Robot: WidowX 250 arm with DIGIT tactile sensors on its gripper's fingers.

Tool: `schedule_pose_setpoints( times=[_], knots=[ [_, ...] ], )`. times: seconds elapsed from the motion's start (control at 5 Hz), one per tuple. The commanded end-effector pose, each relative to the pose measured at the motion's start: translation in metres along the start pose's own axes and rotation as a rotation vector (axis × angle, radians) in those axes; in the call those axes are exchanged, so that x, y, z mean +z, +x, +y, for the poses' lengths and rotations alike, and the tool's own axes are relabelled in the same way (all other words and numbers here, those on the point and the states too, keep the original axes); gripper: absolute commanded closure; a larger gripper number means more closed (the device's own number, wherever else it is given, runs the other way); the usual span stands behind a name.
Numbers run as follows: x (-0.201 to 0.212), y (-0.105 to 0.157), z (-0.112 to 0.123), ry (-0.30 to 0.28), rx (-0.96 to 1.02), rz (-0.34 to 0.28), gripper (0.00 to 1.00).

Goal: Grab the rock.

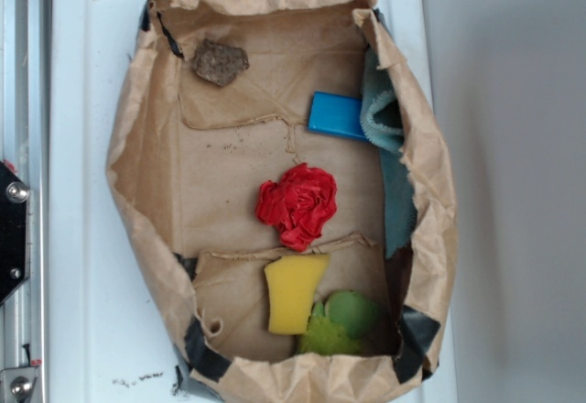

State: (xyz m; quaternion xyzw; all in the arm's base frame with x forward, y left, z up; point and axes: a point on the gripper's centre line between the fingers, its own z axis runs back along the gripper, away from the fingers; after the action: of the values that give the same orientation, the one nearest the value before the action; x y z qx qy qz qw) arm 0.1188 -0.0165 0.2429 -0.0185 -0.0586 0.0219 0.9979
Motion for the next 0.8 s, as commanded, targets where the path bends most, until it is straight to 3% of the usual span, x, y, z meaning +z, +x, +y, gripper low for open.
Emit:
schedule_pose_setpoints(
  times=[0.0, 0.2, 0.6],
  knots=[
    [0.0, 0.0, 0.0, 0.0, 0.0, 0.0, 0.0],
    [-0.027, 0.039, -0.003, -0.045, -0.009, 0.027, 0.0],
    [-0.052, 0.09, 0.028, 0.015, -0.015, -0.106, 0.0]
  ],
)
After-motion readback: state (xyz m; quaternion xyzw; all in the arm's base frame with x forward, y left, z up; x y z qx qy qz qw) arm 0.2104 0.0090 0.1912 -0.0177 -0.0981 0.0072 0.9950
